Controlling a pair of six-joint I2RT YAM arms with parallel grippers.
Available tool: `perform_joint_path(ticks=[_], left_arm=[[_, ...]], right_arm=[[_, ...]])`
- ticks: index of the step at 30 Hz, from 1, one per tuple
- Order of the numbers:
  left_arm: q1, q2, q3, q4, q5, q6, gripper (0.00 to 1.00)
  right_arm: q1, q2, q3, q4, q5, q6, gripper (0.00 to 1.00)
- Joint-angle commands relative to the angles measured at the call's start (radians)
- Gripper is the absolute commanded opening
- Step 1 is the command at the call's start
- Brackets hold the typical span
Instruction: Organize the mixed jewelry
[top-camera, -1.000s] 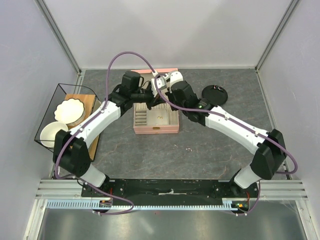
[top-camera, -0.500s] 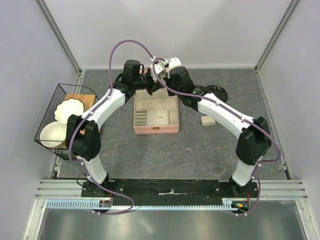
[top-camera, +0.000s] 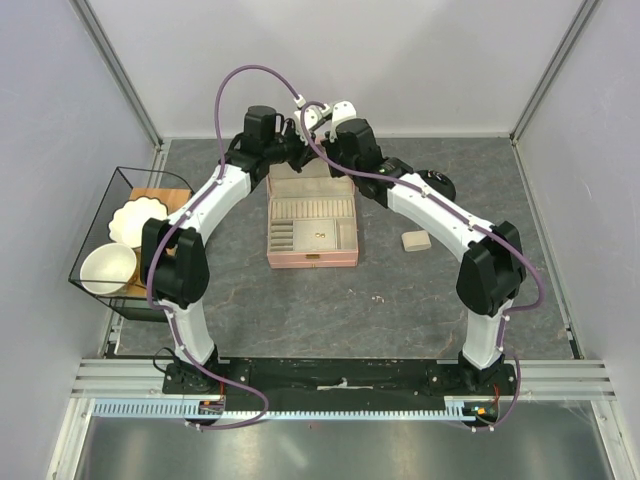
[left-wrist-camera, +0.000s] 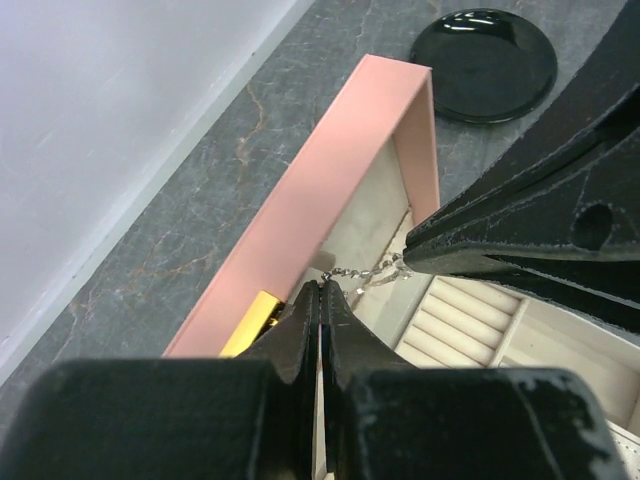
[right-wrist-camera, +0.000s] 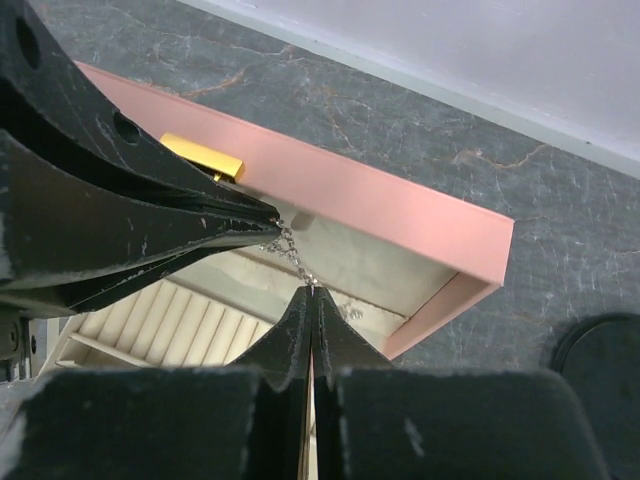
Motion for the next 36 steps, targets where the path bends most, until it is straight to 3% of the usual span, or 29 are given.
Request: perform_joint_path(ticks=[1, 36], left_arm=[[0.002, 0.011, 0.059, 0.039, -0.031, -0.038, 0.01], [0.019, -0.124, -0.017, -0.004, -0.114, -0.035, 0.02]], right_arm=[[-0.007, 0.02, 0.064, 0.031, -0.004, -0.02, 0.0], [-0.016, 0.026, 0.058, 0.067, 0.038, -0.043, 0.0]])
